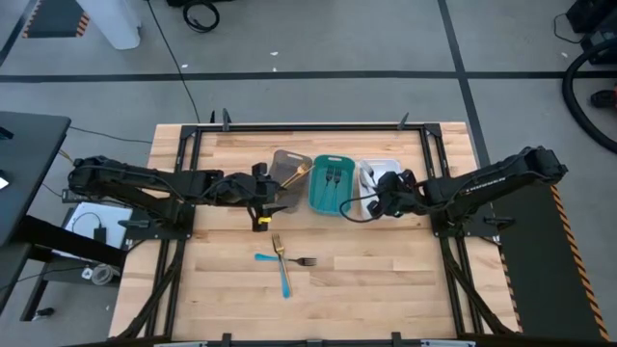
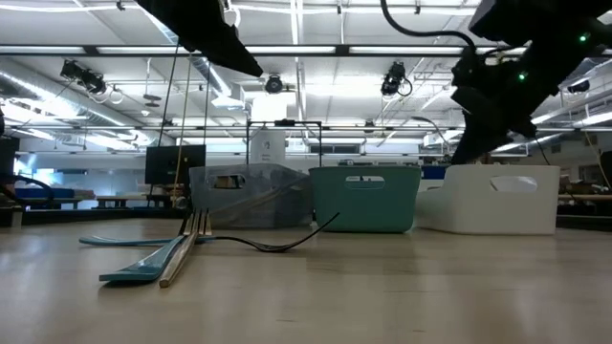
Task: Sort silverware by color (type)
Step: Put the orange fork into the white bin
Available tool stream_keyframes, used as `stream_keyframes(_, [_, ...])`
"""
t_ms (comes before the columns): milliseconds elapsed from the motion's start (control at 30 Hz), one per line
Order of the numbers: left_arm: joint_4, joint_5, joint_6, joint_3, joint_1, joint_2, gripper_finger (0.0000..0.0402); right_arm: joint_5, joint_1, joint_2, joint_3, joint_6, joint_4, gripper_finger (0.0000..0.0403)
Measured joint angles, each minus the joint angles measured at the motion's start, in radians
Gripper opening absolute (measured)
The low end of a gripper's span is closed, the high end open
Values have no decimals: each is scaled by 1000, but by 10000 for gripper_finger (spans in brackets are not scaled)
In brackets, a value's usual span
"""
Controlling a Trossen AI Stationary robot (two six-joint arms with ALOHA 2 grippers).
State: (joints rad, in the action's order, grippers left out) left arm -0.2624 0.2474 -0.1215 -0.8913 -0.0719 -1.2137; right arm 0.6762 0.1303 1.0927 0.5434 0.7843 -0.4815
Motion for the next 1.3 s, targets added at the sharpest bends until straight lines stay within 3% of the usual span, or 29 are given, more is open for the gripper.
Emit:
stream_keyframes(733, [2, 0, 5, 0, 0, -1, 245, -99, -23, 0, -82, 111, -28, 32])
stream_keyframes(1300, [3, -2, 5, 0, 0, -1, 245, -252, -158, 0, -82, 95, -28, 32])
